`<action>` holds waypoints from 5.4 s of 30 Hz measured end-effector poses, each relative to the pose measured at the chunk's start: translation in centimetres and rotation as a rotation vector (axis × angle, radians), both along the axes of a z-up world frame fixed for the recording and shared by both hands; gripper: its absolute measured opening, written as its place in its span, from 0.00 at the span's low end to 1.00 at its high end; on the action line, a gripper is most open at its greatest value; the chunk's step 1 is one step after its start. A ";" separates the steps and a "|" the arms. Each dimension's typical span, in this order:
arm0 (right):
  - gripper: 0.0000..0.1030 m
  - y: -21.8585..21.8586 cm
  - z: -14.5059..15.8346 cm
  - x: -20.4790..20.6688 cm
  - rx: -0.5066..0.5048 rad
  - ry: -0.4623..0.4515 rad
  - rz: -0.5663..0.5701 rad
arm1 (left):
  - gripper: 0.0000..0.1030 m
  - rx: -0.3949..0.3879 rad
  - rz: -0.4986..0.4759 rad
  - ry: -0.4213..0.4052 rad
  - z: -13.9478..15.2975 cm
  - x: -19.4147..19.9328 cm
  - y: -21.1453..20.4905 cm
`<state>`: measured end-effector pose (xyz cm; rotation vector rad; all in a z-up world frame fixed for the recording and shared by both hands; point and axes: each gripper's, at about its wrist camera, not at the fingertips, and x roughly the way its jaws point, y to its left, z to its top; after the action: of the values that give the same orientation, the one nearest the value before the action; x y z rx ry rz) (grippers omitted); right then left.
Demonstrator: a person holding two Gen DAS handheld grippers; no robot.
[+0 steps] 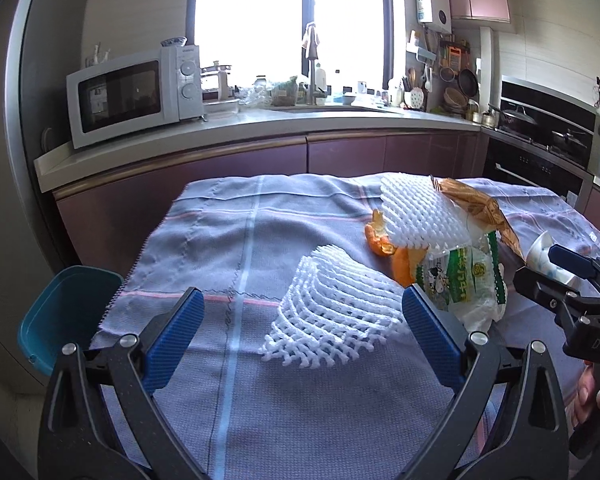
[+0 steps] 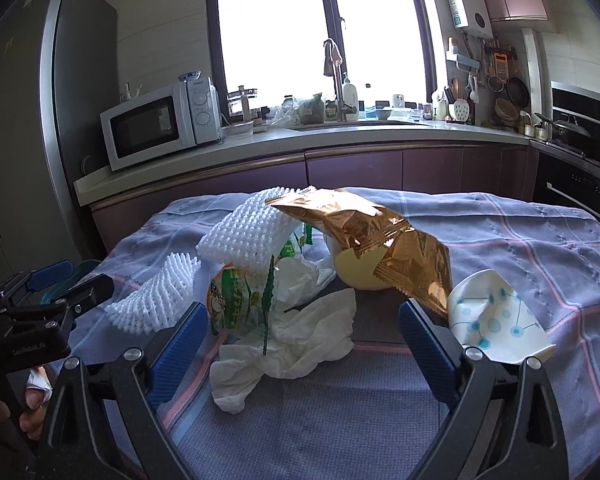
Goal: Collect trash
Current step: 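Grasp the white foam net with the left tool while the right tool grasps the tissue, then carry both items to the teal bin and open both tools to drop them, then move both tools back over the trash on the table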
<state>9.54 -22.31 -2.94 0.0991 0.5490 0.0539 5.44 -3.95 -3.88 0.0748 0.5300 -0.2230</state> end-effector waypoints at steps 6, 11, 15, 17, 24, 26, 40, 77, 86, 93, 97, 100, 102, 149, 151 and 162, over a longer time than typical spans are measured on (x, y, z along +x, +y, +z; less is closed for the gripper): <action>0.73 0.9 -2.2 1.4 0.025 0.120 0.070 | 0.87 0.010 -0.063 0.107 -1.4 2.6 -1.4; 0.57 1.0 -3.6 2.2 0.042 0.194 0.083 | 0.68 -0.009 -0.097 0.203 -2.6 4.4 -1.6; 0.32 0.8 -3.8 2.2 0.075 0.206 0.100 | 0.45 -0.044 -0.121 0.252 -3.5 5.0 -1.4; 0.21 0.7 -3.8 2.2 0.105 0.213 0.117 | 0.33 -0.054 -0.127 0.260 -3.7 5.2 -1.3; 0.10 -0.1 -2.7 0.7 0.125 0.185 0.121 | 0.05 -0.122 -0.132 0.281 -3.5 5.5 0.2; 0.10 -0.6 -2.2 0.2 0.118 0.174 0.106 | 0.05 -0.131 -0.132 0.274 -3.2 5.3 0.6; 0.10 -1.4 1.6 -1.1 0.073 0.058 0.106 | 0.54 -0.137 -0.153 0.314 -3.5 5.8 0.5; 0.10 7.0 2.8 2.3 0.007 0.037 0.362 | 0.10 -0.174 -0.122 0.184 -1.1 2.2 5.4; 0.10 14.2 4.6 4.9 -0.005 0.020 0.560 | 0.10 -0.217 0.077 0.068 3.1 0.5 15.7; 0.10 21.7 4.5 7.9 0.009 0.061 0.730 | 0.10 -0.235 0.254 0.017 4.6 0.4 24.1; 0.10 26.2 3.9 9.7 0.015 0.104 0.813 | 0.10 -0.242 0.339 0.023 4.2 1.5 28.6; 0.10 29.2 3.3 11.3 0.008 0.145 0.866 | 0.10 -0.238 0.395 0.049 2.9 3.1 31.3; 0.10 31.2 2.7 12.1 -0.003 0.175 0.895 | 0.10 -0.247 0.417 0.075 1.9 4.2 32.9; 0.32 26.9 3.7 11.9 0.060 0.238 0.817 | 0.48 -0.259 0.280 0.079 -0.5 4.3 28.2; 0.33 24.5 3.9 11.2 0.078 0.219 0.789 | 0.48 -0.256 0.229 0.073 -0.1 3.8 26.3; 0.38 13.3 2.9 6.5 0.088 0.159 0.582 | 0.55 -0.211 -0.026 0.089 0.2 2.3 14.9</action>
<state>16.03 -9.03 -0.08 0.0269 0.7209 0.6415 7.75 10.95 -3.67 -0.1341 0.5912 -0.3077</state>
